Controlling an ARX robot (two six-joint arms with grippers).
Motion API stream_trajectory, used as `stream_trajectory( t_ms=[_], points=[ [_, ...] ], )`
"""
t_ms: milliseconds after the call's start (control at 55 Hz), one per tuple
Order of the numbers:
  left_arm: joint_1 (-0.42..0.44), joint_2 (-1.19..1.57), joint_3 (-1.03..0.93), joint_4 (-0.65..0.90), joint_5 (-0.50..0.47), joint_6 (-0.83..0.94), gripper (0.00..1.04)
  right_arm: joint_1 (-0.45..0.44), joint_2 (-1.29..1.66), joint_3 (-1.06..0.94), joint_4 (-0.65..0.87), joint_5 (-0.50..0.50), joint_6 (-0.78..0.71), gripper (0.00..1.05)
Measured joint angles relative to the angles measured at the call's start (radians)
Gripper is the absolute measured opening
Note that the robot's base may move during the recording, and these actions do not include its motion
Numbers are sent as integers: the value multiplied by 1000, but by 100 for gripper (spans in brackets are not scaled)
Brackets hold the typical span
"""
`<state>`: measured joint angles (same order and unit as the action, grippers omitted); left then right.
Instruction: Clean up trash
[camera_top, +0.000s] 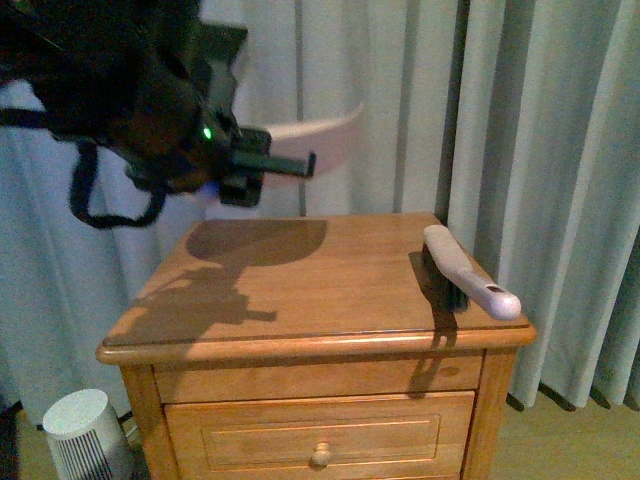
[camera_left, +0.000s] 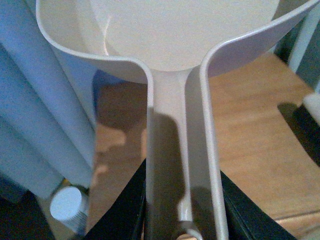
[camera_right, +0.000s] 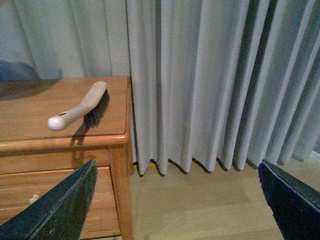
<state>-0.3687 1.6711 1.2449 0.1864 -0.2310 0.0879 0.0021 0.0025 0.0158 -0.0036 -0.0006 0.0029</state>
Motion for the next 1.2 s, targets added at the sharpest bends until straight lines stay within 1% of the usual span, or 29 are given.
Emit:
stream_trajectory(
  t_ms=[91, 200, 273, 327, 436, 527, 582, 673, 800, 855, 1018, 1164, 1182, 1200],
  points=[
    [18, -146, -139, 152, 11, 40, 27, 0, 0, 0, 0, 0, 0, 97],
    [37, -320, -303, 283, 34, 62, 27, 0, 0, 0, 0, 0, 0, 97],
    [57, -447, -413, 319, 73, 66, 27, 0, 0, 0, 0, 0, 0, 97],
    [75, -539, -485, 319, 108, 65, 27, 0, 0, 0, 0, 0, 0, 97],
    [110, -739, -621, 254, 148, 64, 27, 0, 0, 0, 0, 0, 0, 97],
    [119, -883, -699, 188, 163, 66, 27, 0, 0, 0, 0, 0, 0, 97],
    [128, -991, -746, 132, 193, 64, 27, 0, 0, 0, 0, 0, 0, 97],
    [138, -1126, -798, 64, 211, 72, 27, 0, 0, 0, 0, 0, 0, 97],
    [188, -1306, -845, -66, 261, 60, 27, 0, 0, 0, 0, 0, 0, 97],
    [217, -1359, -858, -107, 284, 50, 27, 0, 0, 0, 0, 0, 0, 97],
    [318, -1427, -919, -143, 378, 11, 27, 0, 0, 0, 0, 0, 0, 97],
    [383, -1455, -973, -167, 415, -17, 27, 0, 0, 0, 0, 0, 0, 97],
    [388, -1457, -977, -169, 415, -21, 27, 1, 1, 0, 1, 6, 0, 97],
    [390, -1459, -980, -169, 415, -21, 27, 16, 9, -1, 18, 59, -25, 97]
  ],
)
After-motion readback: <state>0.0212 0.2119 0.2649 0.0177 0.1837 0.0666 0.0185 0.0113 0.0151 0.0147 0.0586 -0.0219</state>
